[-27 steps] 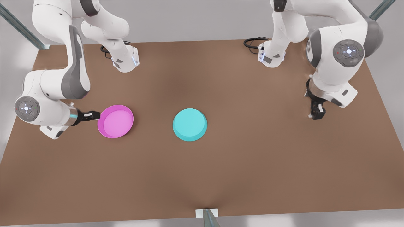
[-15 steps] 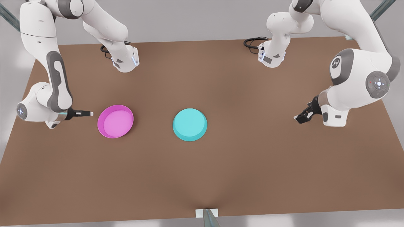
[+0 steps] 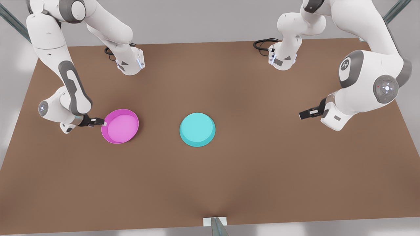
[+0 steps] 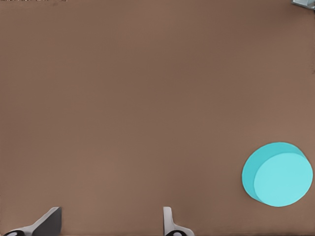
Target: Flip the blue plate over with the left arm, and stack the pink plate on top of the blue plate with the right arm
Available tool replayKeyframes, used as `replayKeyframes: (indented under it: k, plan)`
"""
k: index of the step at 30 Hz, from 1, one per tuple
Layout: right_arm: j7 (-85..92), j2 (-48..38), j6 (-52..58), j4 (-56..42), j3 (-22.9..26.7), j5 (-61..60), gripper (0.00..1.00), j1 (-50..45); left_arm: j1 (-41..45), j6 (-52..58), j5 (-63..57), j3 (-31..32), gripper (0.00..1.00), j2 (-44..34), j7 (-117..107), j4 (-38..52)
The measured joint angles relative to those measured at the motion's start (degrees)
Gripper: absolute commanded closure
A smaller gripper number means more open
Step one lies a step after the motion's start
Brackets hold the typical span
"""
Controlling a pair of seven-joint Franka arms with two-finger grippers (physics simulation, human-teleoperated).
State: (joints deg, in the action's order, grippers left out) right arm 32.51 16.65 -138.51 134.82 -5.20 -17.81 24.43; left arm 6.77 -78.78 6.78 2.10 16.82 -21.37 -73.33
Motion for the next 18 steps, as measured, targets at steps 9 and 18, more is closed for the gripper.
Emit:
replayKeyframes:
  k: [9,18]
  plan:
    - [4.1,3.2,-0.9,-0.3,-2.7,-1.5,0.00,-0.4,0.0,1.0,-0.1,-0.1,0.00,-0.5,6.9,0.1]
    - [6.7,3.5,-0.9,-0.4,-2.8,-1.8,0.41,0.0,-0.1,2.1,-0.1,-0.3,0.00,-0.5,11.0,0.1]
